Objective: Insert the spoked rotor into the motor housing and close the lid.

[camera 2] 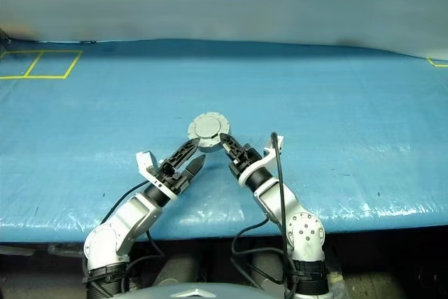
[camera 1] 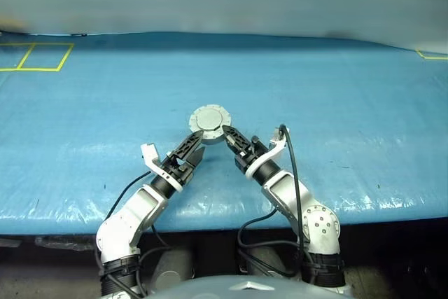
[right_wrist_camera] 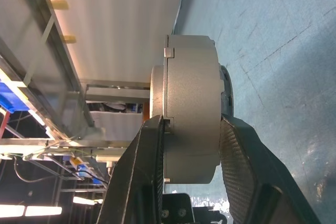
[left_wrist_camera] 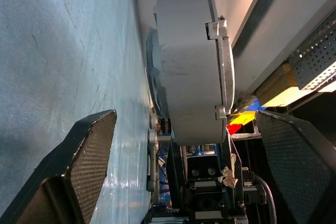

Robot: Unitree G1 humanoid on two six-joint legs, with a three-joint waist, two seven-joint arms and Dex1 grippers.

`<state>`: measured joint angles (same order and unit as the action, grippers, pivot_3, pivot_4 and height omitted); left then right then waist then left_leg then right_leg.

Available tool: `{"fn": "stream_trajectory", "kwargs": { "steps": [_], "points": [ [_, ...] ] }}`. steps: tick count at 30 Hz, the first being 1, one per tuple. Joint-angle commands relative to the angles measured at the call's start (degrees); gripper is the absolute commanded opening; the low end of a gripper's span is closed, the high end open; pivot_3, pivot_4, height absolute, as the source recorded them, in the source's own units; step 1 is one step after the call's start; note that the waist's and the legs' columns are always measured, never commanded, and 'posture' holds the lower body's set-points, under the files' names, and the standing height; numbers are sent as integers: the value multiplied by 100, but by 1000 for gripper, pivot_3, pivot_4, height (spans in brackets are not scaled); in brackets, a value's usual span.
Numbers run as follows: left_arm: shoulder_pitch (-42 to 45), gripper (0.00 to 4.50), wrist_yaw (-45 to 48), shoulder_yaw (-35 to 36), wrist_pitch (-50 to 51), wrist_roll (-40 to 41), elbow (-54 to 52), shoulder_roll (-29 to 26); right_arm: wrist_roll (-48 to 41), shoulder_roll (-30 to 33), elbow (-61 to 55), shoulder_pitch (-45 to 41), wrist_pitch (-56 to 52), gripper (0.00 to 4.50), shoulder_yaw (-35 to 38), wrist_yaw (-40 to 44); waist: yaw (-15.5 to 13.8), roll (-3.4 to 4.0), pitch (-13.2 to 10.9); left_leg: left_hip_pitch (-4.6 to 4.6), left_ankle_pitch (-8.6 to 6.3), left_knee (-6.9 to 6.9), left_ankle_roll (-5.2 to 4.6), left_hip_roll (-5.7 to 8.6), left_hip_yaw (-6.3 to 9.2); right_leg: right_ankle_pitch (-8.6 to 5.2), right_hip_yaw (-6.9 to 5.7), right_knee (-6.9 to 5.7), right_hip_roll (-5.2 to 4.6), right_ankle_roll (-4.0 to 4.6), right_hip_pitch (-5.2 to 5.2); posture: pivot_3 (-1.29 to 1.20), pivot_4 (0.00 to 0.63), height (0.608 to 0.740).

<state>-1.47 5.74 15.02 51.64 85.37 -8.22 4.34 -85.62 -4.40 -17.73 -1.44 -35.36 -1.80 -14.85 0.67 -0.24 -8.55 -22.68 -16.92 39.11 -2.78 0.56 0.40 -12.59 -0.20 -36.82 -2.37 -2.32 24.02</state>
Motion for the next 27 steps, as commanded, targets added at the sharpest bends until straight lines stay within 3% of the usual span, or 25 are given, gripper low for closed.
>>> {"fn": "stream_trajectory", "kwargs": {
  "steps": [1, 13, 16, 21, 27],
  "points": [
    [0, 4500, 218, -216, -182, 143, 24, 376, -302, -431, -473, -14, 32, 1161, -265, 78, 1, 0, 0, 0, 0, 0, 0, 0, 0, 0, 0, 0, 1, 0, 0, 0, 150, 740],
    [195, 4500, 167, -354, -859, 133, 346, 424, -499, -245, -668, 244, -37, 1161, -483, 101, 1, 0, 0, 0, -1, 3, -1, 0, -2, 0, 3, 0, 11, 0, -1, 0, 150, 740],
    [226, 3922, 45, -356, -1027, 149, 374, 464, -533, -189, -703, 312, -42, 1161, -475, 122, -3, 0, 0, 1, 0, 4, -1, 0, -1, 0, 3, 0, 11, 0, -3, 0, 150, 740],
    [259, 2386, 27, -454, -991, 250, 383, 355, -299, 21, -795, 334, -169, 1161, -553, 280, 3, -1, 0, 0, -1, 5, -2, 0, -2, 0, 4, 0, 12, -1, -2, 0, 150, 740],
    [356, 2383, -180, -556, -963, 286, 380, 268, 1037, 687, -1017, 177, -300, 1161, -856, 958, 0, -1, 0, 2, -1, 7, -2, 0, -2, 1, 4, 0, 19, -2, -5, 0, 150, 740]
  ]
}}
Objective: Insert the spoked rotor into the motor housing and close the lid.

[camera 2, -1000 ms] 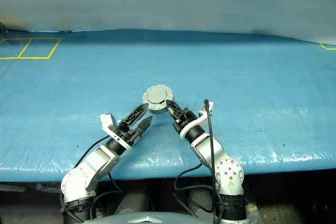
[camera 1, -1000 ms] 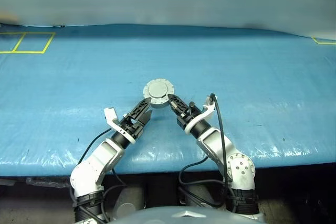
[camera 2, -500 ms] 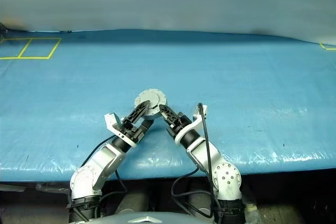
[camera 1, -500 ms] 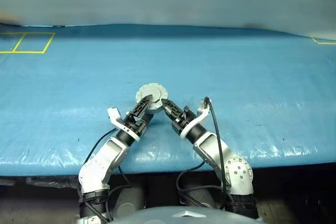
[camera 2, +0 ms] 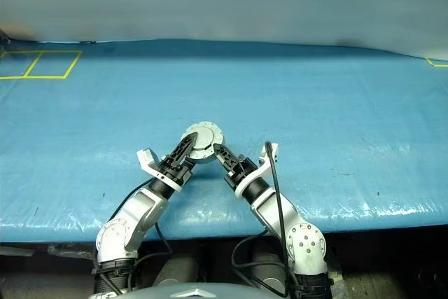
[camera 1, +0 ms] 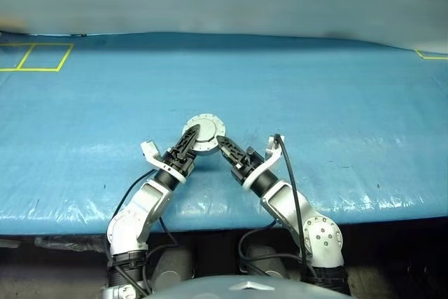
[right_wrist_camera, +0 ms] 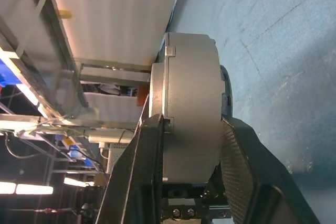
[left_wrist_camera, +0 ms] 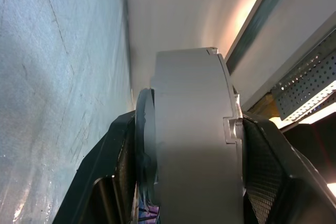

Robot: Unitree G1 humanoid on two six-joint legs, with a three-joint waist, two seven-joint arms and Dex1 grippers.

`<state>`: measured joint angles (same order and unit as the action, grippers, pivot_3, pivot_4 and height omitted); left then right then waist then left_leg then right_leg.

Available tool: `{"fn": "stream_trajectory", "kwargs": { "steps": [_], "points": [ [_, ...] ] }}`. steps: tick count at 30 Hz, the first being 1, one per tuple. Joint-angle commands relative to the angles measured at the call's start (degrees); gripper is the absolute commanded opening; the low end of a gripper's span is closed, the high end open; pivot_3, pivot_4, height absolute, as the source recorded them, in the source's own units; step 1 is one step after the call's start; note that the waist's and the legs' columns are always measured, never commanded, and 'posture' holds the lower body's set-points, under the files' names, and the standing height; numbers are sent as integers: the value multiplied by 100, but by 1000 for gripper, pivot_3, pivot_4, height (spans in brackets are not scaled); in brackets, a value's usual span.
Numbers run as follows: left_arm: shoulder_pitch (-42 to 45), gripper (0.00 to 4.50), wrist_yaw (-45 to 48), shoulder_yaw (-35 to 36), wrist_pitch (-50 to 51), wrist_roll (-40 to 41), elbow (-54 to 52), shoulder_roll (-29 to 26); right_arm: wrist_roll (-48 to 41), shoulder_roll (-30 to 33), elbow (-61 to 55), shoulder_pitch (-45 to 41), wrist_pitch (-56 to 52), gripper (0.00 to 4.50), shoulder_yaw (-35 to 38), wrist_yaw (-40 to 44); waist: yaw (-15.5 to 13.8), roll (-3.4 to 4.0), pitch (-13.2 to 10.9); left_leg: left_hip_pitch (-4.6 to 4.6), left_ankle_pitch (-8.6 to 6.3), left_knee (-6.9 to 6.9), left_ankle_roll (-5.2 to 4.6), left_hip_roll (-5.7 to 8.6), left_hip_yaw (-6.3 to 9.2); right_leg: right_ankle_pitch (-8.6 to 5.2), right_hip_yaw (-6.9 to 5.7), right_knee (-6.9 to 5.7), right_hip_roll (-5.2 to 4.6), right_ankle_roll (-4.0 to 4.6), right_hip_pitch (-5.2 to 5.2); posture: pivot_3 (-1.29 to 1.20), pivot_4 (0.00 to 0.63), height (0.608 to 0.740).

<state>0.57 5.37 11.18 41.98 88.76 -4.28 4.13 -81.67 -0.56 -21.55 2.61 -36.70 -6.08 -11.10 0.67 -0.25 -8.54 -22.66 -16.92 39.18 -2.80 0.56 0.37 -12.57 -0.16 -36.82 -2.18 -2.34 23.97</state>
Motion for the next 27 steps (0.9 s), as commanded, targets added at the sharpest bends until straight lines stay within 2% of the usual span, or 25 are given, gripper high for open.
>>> {"fn": "stream_trajectory", "kwargs": {
  "steps": [1, 2, 6, 9, 12, 18, 27],
  "points": [
    [164, 2382, -181, -177, -8, -55, -16, 288, 990, 473, -694, -261, -158, 1161, -543, 732, 0, 0, 0, 0, 0, 2, 0, 0, 0, 0, 0, 0, 1, -1, -1, 0, 150, 740],
    [181, 2381, -200, -183, -33, -76, -21, 287, 1369, 622, -739, -272, -89, 1161, -665, 847, -1, -1, 0, 0, 0, 2, 0, 1, -2, 0, -2, 0, 2, -1, 0, 0, 150, 740],
    [682, 2370, -567, -126, -439, -614, 121, 213, 2938, 1161, -758, -164, 397, 2661, -1026, 1077, -27, -5, 3, 5, 2, 6, 2, 2, 4, 1, -3, 0, 4, -2, -10, 0, 150, 740],
    [1214, 2360, -629, -134, -612, -1249, 496, -13, 4267, 1625, -726, -94, 800, 3587, -1407, 1295, -25, -5, 3, 8, 10, 8, 11, 3, 4, 3, -2, -2, 9, -4, -11, 0, 150, 740],
    [1659, 2360, -591, -36, -776, -1735, 924, -40, 5160, 1787, -637, 14, 1307, 4493, -1624, 1514, -37, -7, 3, 5, 22, 13, 24, 10, 0, 12, 1, 1, 7, -18, -12, 0, 150, 740],
    [3420, 2360, -238, 522, -1560, -2691, 3074, -265, 6733, 1848, -230, 277, 2301, 4500, -1832, 1640, -36, -17, -4, 5, 26, 14, 30, 11, -1, 14, 0, 2, 10, -21, -12, 0, 150, 740],
    [5600, 2359, 173, 1270, -3133, -3922, 6396, -482, 7474, 1480, 65, 535, 2468, 4500, -1660, 1648, -19, -42, -19, -2, 26, 3, 30, 14, -2, 15, -1, 6, 4, -24, -3, 0, 150, 740]
  ]
}}
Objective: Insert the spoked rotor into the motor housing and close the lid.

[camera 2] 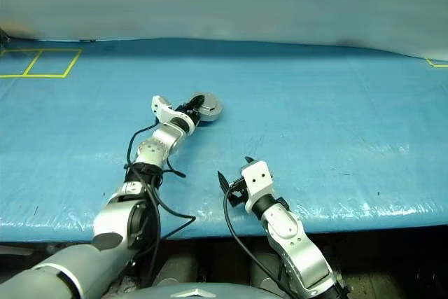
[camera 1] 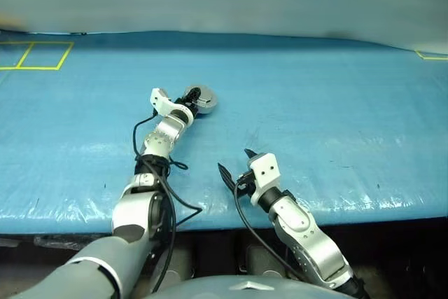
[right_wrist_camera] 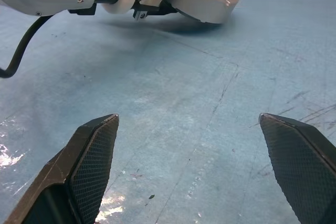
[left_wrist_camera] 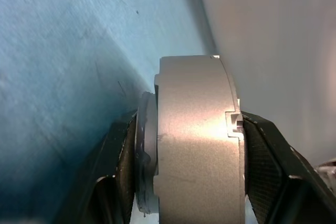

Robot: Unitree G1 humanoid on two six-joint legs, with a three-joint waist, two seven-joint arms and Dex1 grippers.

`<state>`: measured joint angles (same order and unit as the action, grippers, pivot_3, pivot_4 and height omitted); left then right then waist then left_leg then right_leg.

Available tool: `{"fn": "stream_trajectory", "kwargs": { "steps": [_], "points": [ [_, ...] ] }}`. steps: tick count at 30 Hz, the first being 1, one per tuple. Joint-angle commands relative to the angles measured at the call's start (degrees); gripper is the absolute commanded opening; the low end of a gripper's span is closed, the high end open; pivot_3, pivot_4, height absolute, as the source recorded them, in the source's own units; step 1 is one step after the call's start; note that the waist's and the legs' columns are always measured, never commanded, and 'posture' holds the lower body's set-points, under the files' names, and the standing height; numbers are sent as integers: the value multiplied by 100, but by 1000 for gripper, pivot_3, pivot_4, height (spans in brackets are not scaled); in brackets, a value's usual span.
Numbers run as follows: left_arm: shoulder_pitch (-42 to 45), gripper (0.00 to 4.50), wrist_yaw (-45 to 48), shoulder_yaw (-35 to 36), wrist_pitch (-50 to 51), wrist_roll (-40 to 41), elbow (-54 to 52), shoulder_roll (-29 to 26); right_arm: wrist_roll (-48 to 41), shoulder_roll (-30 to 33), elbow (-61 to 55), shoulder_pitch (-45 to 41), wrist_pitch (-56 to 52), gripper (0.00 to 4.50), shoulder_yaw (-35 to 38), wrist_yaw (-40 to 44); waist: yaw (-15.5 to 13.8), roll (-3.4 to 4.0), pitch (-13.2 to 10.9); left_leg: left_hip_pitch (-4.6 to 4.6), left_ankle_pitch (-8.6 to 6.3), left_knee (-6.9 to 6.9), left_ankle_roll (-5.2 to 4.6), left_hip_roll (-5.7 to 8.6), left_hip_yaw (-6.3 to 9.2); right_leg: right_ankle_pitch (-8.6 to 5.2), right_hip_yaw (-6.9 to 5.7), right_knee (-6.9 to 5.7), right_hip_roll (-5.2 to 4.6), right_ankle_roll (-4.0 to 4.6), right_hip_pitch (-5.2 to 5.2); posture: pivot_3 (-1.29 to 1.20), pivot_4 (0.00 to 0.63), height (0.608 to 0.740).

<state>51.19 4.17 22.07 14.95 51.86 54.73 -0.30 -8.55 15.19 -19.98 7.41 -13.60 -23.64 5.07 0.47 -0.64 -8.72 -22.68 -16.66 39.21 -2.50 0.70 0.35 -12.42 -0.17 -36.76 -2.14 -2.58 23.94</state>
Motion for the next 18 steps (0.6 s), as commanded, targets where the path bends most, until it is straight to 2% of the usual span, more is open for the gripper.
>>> {"fn": "stream_trajectory", "kwargs": {
  "steps": [1, 5, 10, 16, 18],
  "points": [
    [667, 2359, 284, 222, -541, -356, 737, -71, 212, -122, -84, 81, 153, 4500, 102, 43, 0, -4, -2, 0, 0, -3, 0, 1, 1, 0, -2, 0, -2, 0, 1, 0, 150, 740],
    [965, 2359, 188, 374, -900, -761, 1393, -190, 435, -187, -64, 173, 130, 4500, 101, 98, 11, -6, -3, 0, 0, -5, 0, 6, 4, 0, -6, -1, -11, -1, 1, 0, 150, 740],
    [994, 2359, -12, 479, -1017, -1165, 1682, -306, 588, -286, -71, 256, 60, 4500, 121, 176, 36, -5, -3, 12, 2, -3, 4, 4, 1, 1, -5, -8, -11, -2, -3, 0, 150, 740],
    [697, 4347, -242, 403, -465, -1599, 1705, -469, 681, -403, -5, 215, -2, 4500, 132, 278, 28, -9, 4, 29, 7, 3, 12, 1, 6, 1, -3, -15, -6, -2, -19, 0, 150, 740],
    [515, 4482, -250, 327, -156, -1748, 1598, -522, 673, -461, 11, 200, -41, 4500, 156, 317, 61, -11, 6, 69, 5, -4, 9, 2, -5, 1, 6, -15, -8, -2, -53, 0, 150, 740]
  ]
}}
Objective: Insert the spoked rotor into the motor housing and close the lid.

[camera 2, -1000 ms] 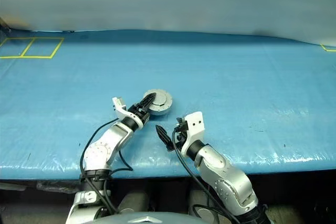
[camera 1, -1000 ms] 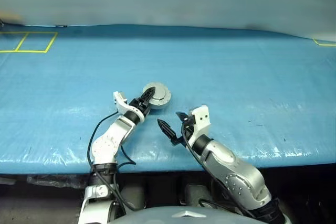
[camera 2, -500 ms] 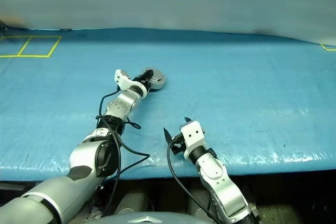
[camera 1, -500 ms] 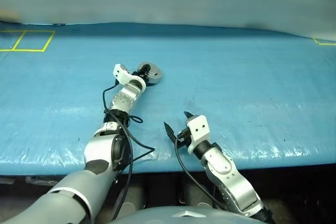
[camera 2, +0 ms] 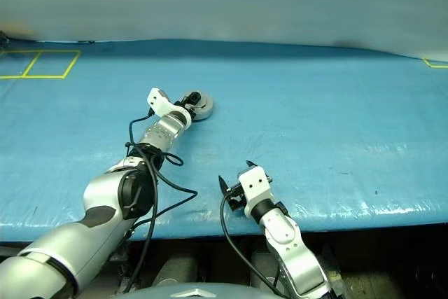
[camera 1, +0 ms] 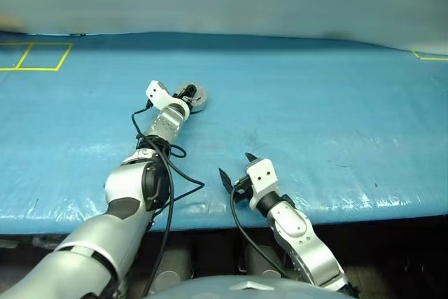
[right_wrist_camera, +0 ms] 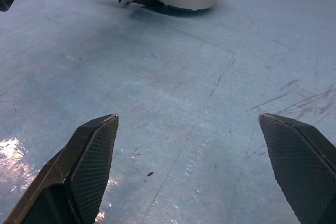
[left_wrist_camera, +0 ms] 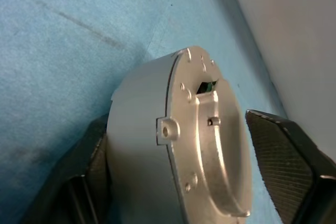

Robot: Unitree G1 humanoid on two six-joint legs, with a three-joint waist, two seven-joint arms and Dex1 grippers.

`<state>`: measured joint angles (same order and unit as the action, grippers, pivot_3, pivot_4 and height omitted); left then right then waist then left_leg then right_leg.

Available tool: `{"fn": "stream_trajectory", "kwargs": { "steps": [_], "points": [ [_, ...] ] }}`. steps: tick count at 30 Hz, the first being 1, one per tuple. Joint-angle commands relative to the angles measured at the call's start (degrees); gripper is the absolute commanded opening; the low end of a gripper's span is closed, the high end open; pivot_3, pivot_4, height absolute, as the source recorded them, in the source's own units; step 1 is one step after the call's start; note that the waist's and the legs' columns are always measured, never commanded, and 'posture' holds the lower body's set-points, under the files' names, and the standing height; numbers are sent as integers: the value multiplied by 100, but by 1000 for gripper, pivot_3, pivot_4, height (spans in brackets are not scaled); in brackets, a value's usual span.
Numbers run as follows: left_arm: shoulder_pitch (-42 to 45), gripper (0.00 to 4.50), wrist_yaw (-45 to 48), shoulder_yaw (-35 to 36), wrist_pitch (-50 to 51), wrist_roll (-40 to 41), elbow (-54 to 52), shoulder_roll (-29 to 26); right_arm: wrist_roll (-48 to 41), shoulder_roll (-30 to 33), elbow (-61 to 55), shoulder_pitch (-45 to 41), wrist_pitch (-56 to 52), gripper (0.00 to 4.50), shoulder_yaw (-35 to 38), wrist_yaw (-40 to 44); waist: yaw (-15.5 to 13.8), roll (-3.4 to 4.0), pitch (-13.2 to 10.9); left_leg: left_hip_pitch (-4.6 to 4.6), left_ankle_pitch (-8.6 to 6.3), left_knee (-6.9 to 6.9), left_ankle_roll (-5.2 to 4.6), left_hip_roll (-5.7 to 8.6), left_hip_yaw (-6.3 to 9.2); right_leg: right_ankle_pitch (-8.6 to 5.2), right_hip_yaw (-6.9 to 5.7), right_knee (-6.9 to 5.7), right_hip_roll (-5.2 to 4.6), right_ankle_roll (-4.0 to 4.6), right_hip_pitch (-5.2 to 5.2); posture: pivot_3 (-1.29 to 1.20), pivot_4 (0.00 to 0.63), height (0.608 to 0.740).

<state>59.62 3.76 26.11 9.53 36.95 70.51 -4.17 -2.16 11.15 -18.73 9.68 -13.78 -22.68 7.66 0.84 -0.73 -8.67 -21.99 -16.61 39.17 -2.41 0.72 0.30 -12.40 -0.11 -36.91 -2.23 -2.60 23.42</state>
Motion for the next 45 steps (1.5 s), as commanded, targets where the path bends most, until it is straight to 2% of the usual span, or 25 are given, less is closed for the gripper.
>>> {"fn": "stream_trajectory", "kwargs": {
  "steps": [1, 5, 10, 12, 14, 17, 20, 23, 26, 30, 37, 45],
  "points": [
    [-426, 4482, -155, -128, 543, -331, -73, -160, 42, -80, -117, -29, -42, 4500, 70, 69, 38, -1, 2, 21, -1, -4, 0, -1, -7, 0, 5, 0, -1, 0, -16, 0, 150, 740],
    [-1220, 4482, 360, -503, 1820, -495, -1067, -370, 33, -94, -160, -1, -220, 4500, 80, 178, 105, 8, 43, 40, 0, -5, 2, -12, -15, 1, 10, -8, 4, 3, -24, 0, 150, 740],
    [-2776, 4482, 698, -1121, 3595, -419, -3443, -725, -89, -117, -230, 74, -387, 4500, 159, 335, 155, 32, 79, 96, -7, -22, 0, -22, -22, -1, 28, -8, -16, 12, -67, 0, 150, 740],
    [-3284, 4482, 849, -1262, 3938, -330, -4315, -830, -94, -112, -232, 84, -450, 4500, 190, 377, 157, 45, 100, 145, -26, -30, -13, -25, -22, -13, 34, -5, -27, 28, -94, 0, 150, 740],
    [-3837, 4482, 1117, -1541, 4074, -311, -5260, -980, -167, -156, -235, 123, -507, 4500, 269, 396, 139, 57, 119, 156, -28, -30, -11, -26, -20, -16, 30, -6, -29, 30, -91, 0, 150, 740],
    [-4793, 4482, 1597, -2404, 3378, -874, -6663, -1351, -330, -327, -214, 207, -427, 4500, 490, 344, 106, 63, 124, 154, -29, -36, -7, -28, -20, -27, 35, -8, -33, 54, -91, 0, 150, 740],
    [-5566, 4482, 1583, -2870, 1639, -1693, -7403, -1194, -471, -656, -150, 274, 6, 4500, 806, 147, 24, 65, 125, 146, -31, -43, -6, -27, -19, -41, 41, -5, -45, 79, -74, 0, 150, 740],
    [-5859, 4482, 1518, -3018, 783, -2137, -7528, -1030, -456, -779, -114, 325, 201, 4500, 910, 130, -79, 58, 123, 115, -32, -52, -7, -22, -22, -41, 38, -1, -65, 82, -46, 0, 150, 740],
    [-6179, 4482, 1191, -3067, 92, -2504, -7712, -735, -175, -723, 59, 341, 658, 4500, 897, 73, -106, 58, 123, 46, -25, -51, -17, -18, -22, -36, 27, -2, -76, 84, 18, 0, 150, 740],
    [-6565, 4482, 1222, -3253, -1025, -3069, -7704, -726, -110, -506, 138, 393, 829, 4500, 784, 338, -105, 55, 118, 11, -27, -53, -28, -17, -25, -33, 22, 3, -75, 82, 32, 0, 150, 740],
    [-6872, 4482, 1245, -3292, -1406, -3434, -7694, -808, -122, -403, 287, 441, 967, 4500, 843, 474, -104, 52, 111, 9, -29, -58, -33, -19, -22, -41, 8, 8, -76, 90, 29, 0, 150, 740],
    [-6963, 4482, 1373, -3298, -1291, -3503, -7748, -940, -54, -404, 443, 359, 1011, 4500, 838, 543, -101, 49, 103, 10, -27, -55, -35, -19, -21, -38, -1, 8, -64, 83, 23, 0, 150, 740]
  ]
}}
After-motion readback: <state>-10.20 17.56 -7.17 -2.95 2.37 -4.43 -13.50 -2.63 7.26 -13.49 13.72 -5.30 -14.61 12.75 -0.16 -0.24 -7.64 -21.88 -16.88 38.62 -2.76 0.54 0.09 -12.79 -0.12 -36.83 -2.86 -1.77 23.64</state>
